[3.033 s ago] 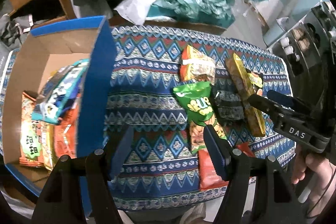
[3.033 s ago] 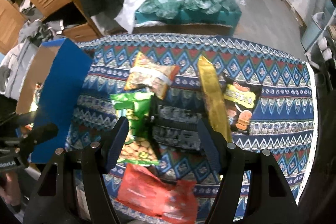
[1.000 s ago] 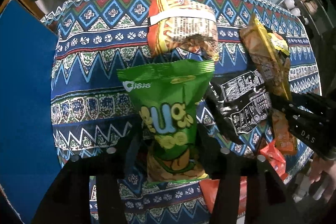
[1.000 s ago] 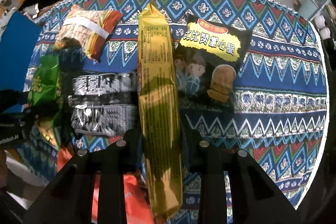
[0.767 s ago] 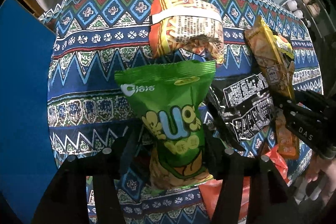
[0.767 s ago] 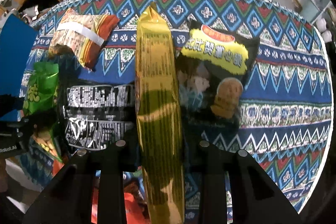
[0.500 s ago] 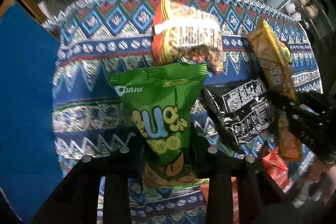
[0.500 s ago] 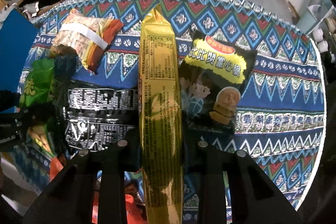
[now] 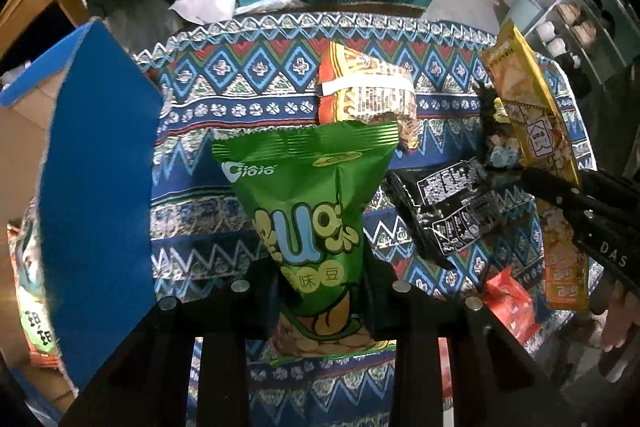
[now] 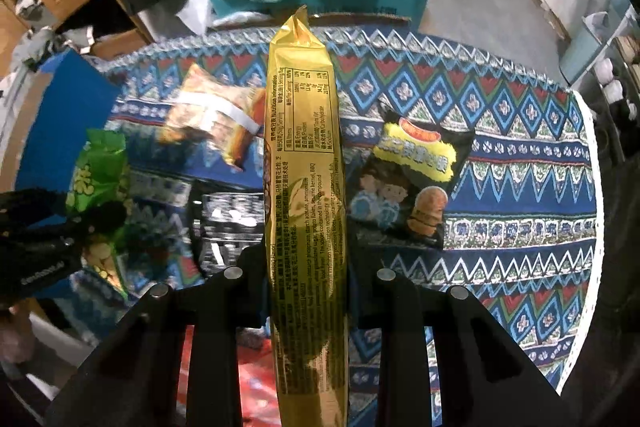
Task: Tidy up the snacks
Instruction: 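Lift the gold bar and green bag and carry them over the box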
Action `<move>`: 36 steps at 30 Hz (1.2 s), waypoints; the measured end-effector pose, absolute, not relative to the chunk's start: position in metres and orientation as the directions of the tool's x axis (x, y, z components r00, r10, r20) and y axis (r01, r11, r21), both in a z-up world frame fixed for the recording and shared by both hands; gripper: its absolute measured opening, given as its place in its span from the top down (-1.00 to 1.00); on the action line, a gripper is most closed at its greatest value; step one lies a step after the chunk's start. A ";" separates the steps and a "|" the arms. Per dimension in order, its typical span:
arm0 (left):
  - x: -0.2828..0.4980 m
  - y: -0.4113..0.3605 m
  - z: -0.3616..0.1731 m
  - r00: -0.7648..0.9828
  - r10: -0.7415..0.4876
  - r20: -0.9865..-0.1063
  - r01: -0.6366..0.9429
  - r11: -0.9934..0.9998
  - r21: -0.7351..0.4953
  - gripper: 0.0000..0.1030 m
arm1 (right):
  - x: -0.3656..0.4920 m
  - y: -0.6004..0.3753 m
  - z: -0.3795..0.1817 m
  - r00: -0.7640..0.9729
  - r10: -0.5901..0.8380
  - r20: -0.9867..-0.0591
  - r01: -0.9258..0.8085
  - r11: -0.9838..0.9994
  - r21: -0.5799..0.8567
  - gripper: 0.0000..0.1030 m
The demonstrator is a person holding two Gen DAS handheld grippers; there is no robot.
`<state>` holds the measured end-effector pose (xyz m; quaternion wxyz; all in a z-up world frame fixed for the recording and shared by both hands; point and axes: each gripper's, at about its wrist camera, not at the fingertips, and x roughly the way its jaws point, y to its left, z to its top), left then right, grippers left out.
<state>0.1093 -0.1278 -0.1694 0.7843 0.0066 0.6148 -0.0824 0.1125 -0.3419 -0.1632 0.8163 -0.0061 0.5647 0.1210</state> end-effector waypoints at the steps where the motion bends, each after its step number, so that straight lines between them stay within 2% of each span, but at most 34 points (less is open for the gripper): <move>1: 0.110 -0.123 -0.168 0.234 -0.125 -0.964 0.136 0.986 -0.095 0.39 | 0.110 -0.340 -0.159 0.338 0.195 -0.921 -0.210 0.969 0.128 0.49; 16: 0.075 -0.095 -0.118 0.290 -0.139 -0.947 0.150 0.984 -0.098 0.39 | 0.089 -0.295 -0.113 0.369 0.269 -0.889 -0.297 0.941 0.161 0.49; 36: 0.042 -0.032 -0.058 0.404 -0.162 -0.900 0.115 0.985 -0.126 0.39 | 0.089 -0.210 -0.081 0.357 0.354 -0.864 -0.422 0.887 0.189 0.49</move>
